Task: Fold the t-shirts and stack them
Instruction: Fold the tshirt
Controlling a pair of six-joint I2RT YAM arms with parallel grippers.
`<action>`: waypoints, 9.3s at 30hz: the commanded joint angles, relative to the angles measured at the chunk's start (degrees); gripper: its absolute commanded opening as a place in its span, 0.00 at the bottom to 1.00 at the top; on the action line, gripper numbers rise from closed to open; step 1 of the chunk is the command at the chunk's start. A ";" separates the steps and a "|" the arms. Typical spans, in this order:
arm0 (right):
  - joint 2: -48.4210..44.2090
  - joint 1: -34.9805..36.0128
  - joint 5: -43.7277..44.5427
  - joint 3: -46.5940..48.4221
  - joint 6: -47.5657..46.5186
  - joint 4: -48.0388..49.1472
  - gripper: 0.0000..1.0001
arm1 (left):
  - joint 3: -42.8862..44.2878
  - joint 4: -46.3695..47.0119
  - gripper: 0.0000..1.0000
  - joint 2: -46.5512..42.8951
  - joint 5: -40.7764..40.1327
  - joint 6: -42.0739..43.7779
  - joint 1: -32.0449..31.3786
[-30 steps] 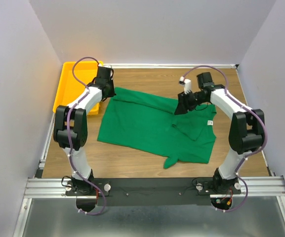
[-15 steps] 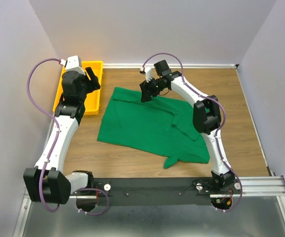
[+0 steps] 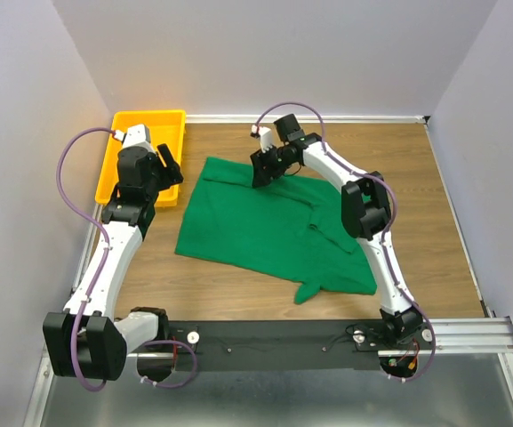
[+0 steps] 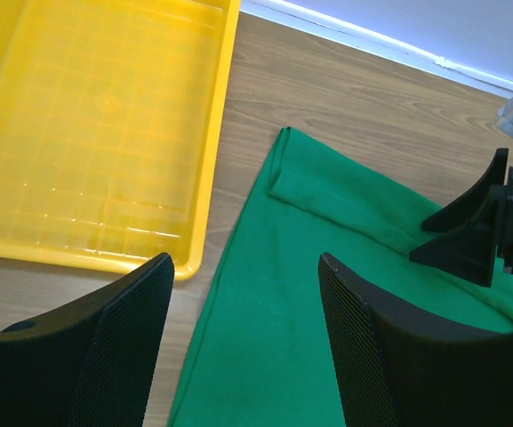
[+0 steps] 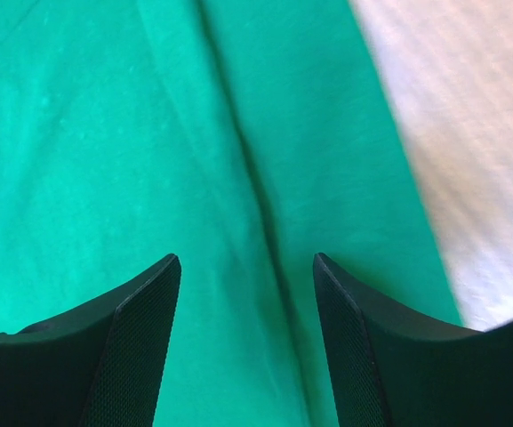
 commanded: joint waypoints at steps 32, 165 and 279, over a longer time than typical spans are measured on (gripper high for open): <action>-13.24 6.88 3.93 -17.86 -7.75 3.88 0.66 | 4.28 6.35 0.70 19.37 21.56 -1.36 0.08; -32.13 -40.75 5.26 -51.97 1.14 5.38 0.22 | 62.66 -21.34 0.27 76.42 14.62 -6.28 -3.27; -64.74 -3.40 1.23 -72.44 -56.55 -10.28 0.83 | -16.52 -3.77 0.68 -7.68 30.88 -8.56 13.17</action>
